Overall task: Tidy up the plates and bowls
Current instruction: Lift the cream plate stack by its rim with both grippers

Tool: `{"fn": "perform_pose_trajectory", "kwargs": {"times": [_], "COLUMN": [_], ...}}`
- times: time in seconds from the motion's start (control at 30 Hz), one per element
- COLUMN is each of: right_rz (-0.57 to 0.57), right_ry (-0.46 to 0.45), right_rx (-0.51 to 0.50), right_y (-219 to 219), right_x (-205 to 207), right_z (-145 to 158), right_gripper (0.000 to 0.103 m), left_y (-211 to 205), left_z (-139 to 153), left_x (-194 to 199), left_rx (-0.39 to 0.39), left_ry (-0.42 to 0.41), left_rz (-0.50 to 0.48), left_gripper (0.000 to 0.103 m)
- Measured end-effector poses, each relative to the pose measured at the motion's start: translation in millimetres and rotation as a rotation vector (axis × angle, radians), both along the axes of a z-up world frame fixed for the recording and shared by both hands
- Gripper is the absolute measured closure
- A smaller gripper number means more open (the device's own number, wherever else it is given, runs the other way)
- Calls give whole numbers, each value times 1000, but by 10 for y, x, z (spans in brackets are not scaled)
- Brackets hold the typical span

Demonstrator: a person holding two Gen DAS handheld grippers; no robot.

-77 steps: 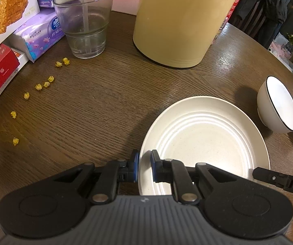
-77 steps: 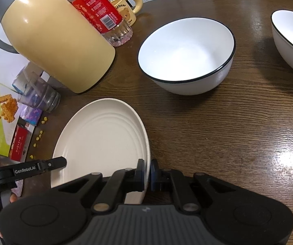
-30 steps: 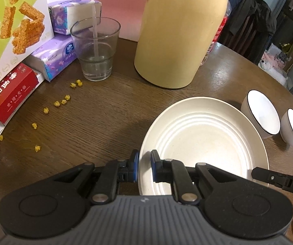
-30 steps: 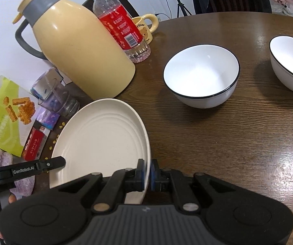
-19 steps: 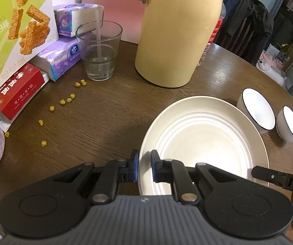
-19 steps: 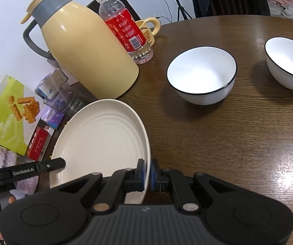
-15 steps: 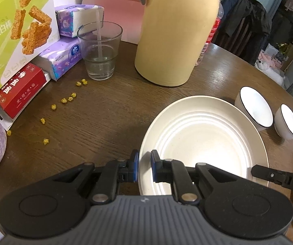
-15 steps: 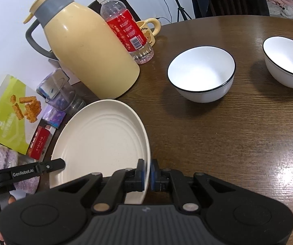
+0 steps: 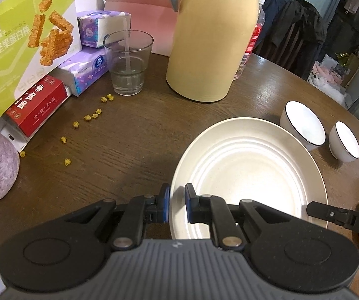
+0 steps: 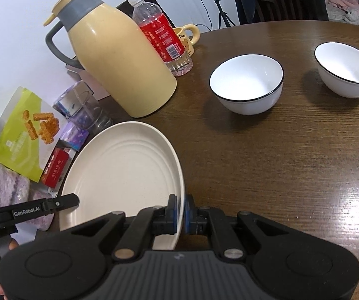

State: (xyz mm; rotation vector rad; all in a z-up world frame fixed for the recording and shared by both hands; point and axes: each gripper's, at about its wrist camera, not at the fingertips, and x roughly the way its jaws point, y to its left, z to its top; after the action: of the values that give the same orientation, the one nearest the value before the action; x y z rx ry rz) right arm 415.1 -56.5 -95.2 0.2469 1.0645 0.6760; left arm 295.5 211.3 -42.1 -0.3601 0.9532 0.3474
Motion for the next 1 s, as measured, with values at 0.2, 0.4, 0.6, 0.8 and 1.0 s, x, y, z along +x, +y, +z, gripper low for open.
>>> {"fn": "perform_pose_trajectory", "kwargs": {"times": [0.2,0.4,0.6,0.8,1.0], "right_rz": [4,10,17,27,37], "right_ry": [-9,-12,-8,-2,0], "right_rx": [2,1,-6,-16,-26], "right_y": [-44,-79,-117,-144,-159], "right_x": [-135,-277,-415,-527,-627], "right_z": [34,49,36,20,9], "right_gripper": [97,97,97,97,97], "left_y": [-41,-75,-119,-156,-184], "left_z": [38,55,43,35,3], "left_x": [-135,-270,-418,-539,-650], "left_rx": [3,5,2,9,10], "left_ry": [-5,-3,2,4,15], "left_rz": [-4,-3,-1,-11,-16], "left_gripper": [90,90,90,90,90]}}
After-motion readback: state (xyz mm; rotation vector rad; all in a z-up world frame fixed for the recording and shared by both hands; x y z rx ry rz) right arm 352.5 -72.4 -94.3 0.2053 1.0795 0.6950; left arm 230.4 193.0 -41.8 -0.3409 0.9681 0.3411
